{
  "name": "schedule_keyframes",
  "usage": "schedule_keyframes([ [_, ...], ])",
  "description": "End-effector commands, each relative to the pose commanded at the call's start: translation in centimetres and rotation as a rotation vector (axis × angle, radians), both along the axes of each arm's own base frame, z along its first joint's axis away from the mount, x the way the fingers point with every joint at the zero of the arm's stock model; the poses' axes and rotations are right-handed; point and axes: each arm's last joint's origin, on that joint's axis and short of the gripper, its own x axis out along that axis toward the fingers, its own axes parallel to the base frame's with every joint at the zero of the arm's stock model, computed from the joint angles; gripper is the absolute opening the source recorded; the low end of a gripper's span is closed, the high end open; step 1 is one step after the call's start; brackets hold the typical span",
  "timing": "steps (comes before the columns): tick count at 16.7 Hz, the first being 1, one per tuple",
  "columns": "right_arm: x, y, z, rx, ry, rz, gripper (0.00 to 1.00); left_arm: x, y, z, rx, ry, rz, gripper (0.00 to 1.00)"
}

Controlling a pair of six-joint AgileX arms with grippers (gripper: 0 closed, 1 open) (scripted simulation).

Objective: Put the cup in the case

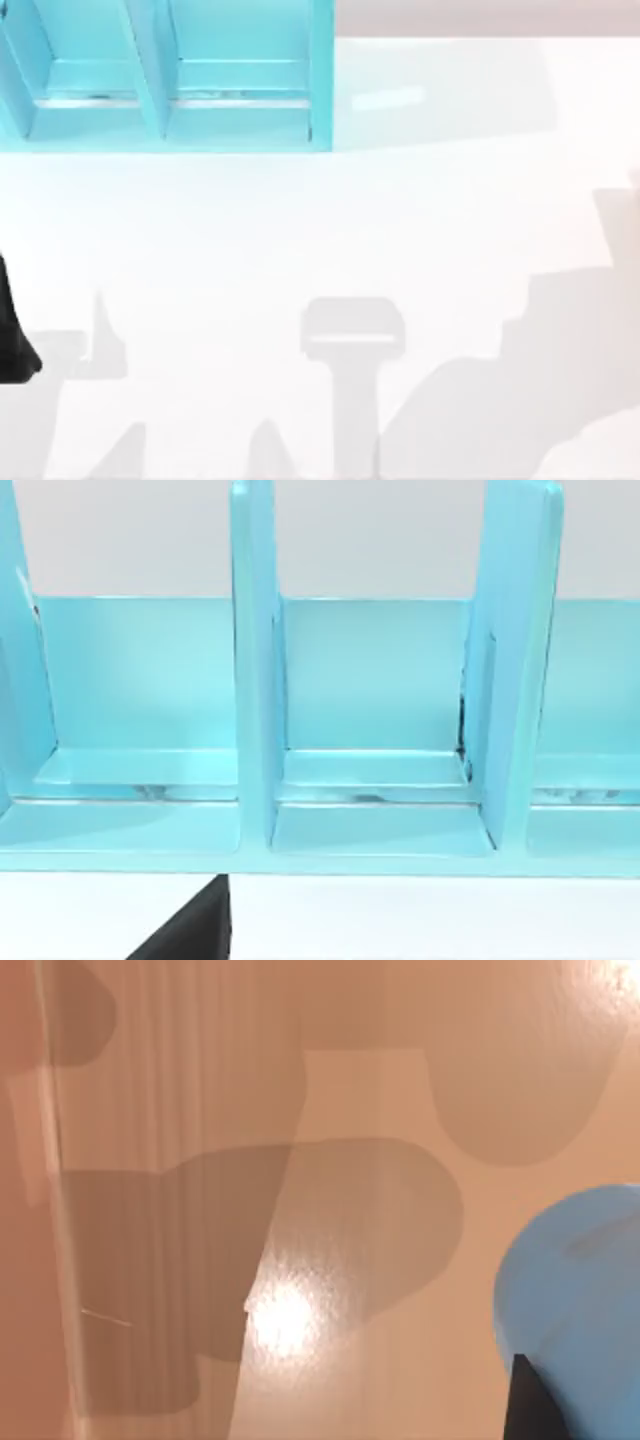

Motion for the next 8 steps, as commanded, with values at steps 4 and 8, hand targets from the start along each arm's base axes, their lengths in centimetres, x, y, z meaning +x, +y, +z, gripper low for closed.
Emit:
schedule_keyframes([
  [4, 0.00, 0.00, 0.00, 0.000, 0.000, 0.000, 0.30, 0.00, 0.00, 0.00, 0.000, 0.000, 0.000, 1.00],
  [8, 0.00, 0.00, 0.00, 0.000, 0.000, 0.000, 0.60, 0.00, 0.00, 0.00, 0.000, 0.000, 0.000, 1.00],
])
